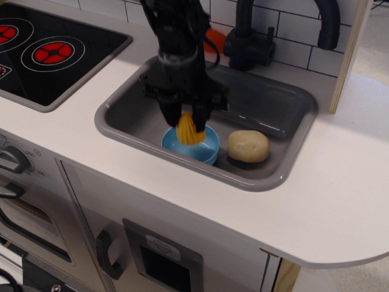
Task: Take corn out of bowl sink
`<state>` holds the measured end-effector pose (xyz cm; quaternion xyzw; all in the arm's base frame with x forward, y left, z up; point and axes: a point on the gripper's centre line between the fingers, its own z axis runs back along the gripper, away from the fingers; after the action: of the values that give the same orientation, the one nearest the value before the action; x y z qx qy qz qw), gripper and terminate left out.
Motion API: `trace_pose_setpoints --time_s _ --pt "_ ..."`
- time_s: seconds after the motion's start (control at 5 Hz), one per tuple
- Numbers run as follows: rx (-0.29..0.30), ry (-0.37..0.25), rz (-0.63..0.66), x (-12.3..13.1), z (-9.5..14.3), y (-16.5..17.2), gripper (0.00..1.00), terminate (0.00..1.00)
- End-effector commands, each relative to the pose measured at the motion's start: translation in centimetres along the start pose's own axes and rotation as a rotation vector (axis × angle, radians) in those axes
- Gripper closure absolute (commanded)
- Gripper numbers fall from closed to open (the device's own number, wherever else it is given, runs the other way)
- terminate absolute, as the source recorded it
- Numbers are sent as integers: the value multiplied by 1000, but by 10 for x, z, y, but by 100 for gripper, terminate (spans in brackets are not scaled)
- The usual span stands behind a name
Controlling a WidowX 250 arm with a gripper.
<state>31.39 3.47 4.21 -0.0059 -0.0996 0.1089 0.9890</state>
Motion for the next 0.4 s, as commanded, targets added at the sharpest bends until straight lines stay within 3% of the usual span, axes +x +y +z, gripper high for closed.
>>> trace_pose_setpoints --time_s 0.0,0.2 --pt "-22 -81 62 48 19 -2 100 0" --pt "-24 -74 87 61 10 -3 100 0"
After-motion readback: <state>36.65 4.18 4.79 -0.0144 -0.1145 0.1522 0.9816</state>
